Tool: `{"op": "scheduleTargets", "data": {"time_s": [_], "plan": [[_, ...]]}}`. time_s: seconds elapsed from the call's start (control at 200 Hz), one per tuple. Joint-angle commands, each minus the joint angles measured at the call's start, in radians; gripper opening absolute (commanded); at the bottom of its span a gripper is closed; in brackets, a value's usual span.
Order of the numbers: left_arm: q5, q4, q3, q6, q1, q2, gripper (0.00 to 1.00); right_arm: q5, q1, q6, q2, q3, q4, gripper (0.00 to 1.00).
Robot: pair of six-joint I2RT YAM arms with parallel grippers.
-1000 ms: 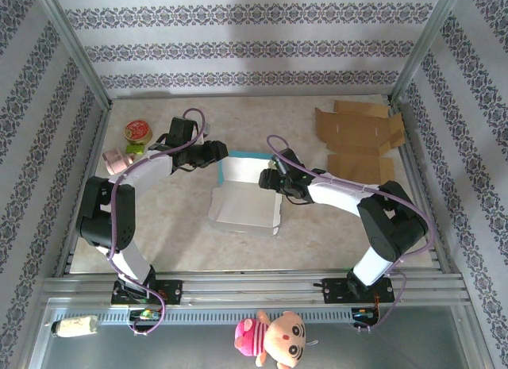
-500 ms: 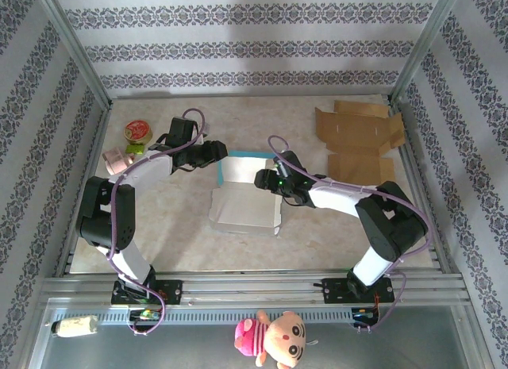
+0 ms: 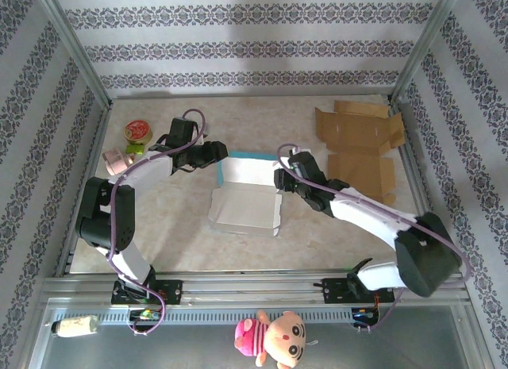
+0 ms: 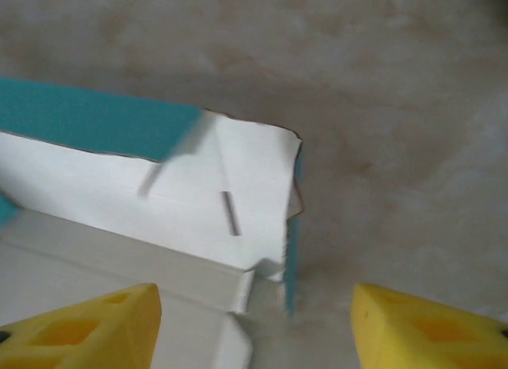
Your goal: Fold the paper box
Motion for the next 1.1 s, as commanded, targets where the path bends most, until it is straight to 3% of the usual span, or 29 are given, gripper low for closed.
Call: {"op": "scheduleTargets", "data": {"time_s": [0.0,0.13,0.24,0.37,0.53,0.605,0.67,0.815,0.924,1.094], "plan": [[-0.021,-0.016,-0.008,0.022,-0.015,-0.028,0.47,0.118,0.0,-0.101,0.087,0.054,-0.005,0.55],[-0.032,-0.025,-0.011,0.029,-0.016,-0.043,0.49,0.18,0.0,-0.125,0.14,0.05,0.079,0.33],[-0.061,-0.023,-0.023,0.04,-0.016,-0.073,0.59,0.18,0.001,-0.132,0.146,0.045,0.088,0.19],[-0.142,0.009,-0.062,0.042,-0.02,-0.146,0.71,0.198,0.002,-0.14,0.133,0.026,0.098,0.11],[-0.37,-0.023,-0.104,0.051,-0.08,-0.265,0.74,0.219,-0.001,-0.178,0.137,0.018,0.131,0.07],[-0.495,-0.021,-0.135,0.074,-0.167,-0.33,0.66,0.22,-0.005,-0.189,0.146,0.024,0.136,0.06],[-0.576,0.015,-0.172,0.075,-0.256,-0.369,0.5,0.217,-0.01,-0.192,0.156,0.028,0.141,0.06],[-0.609,0.113,-0.257,-0.034,-0.401,-0.348,0.18,0.195,-0.027,-0.191,0.17,0.025,0.168,0.06],[-0.551,0.2,-0.255,-0.05,-0.488,-0.233,0.0,0.176,-0.039,-0.175,0.18,0.025,0.18,0.06],[-0.289,0.333,-0.177,-0.099,-0.508,0.023,0.0,0.145,-0.054,-0.146,0.178,0.022,0.186,0.07]]}}
